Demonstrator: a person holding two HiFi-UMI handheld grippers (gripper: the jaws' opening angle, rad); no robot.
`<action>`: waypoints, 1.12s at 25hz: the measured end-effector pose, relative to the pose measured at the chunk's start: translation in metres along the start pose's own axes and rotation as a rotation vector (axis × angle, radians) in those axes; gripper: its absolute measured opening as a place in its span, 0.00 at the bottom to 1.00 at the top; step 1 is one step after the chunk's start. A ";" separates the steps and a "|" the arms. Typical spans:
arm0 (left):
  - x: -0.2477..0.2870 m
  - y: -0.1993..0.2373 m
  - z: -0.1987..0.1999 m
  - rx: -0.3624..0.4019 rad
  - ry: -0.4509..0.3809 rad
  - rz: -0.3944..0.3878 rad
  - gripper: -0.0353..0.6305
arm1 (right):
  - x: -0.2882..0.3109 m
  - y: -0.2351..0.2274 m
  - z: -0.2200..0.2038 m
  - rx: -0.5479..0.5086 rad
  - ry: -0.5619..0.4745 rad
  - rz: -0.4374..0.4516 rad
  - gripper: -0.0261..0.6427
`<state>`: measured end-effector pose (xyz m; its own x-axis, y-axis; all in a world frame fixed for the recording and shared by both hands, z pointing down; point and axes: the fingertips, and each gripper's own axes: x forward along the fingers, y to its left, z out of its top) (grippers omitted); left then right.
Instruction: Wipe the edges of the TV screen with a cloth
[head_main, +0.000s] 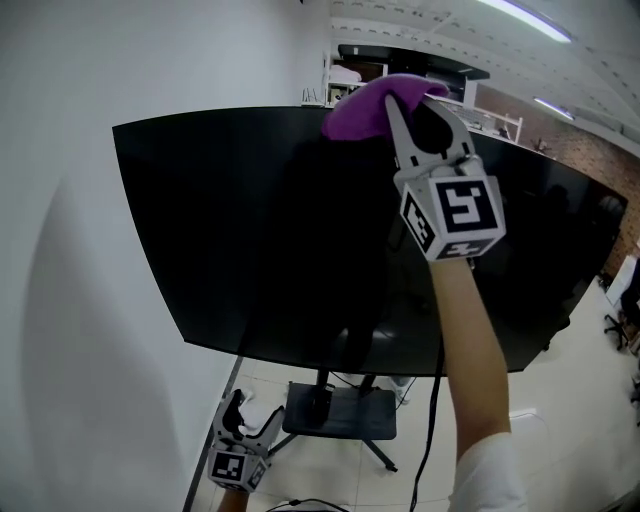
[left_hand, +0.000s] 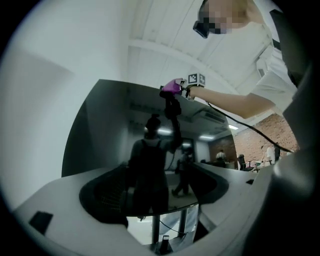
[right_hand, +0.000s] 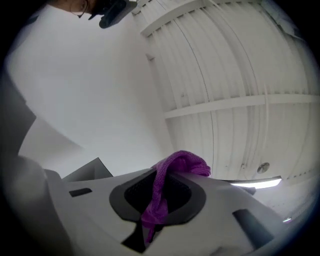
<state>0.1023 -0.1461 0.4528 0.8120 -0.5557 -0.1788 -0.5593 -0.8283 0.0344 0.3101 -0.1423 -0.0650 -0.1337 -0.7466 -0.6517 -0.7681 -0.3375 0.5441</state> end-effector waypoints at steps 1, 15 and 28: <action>0.000 -0.002 0.005 -0.015 0.002 0.007 0.61 | 0.016 0.001 -0.002 -0.020 0.019 0.018 0.11; 0.010 0.008 -0.001 -0.008 0.006 0.039 0.61 | 0.014 -0.062 -0.052 -0.273 0.374 -0.027 0.13; 0.076 -0.057 -0.019 -0.019 0.033 -0.123 0.61 | -0.121 -0.271 -0.085 -0.361 0.599 -0.280 0.13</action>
<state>0.1995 -0.1425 0.4563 0.8794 -0.4516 -0.1507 -0.4521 -0.8914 0.0324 0.5879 -0.0092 -0.0881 0.4793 -0.7546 -0.4482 -0.4564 -0.6505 0.6071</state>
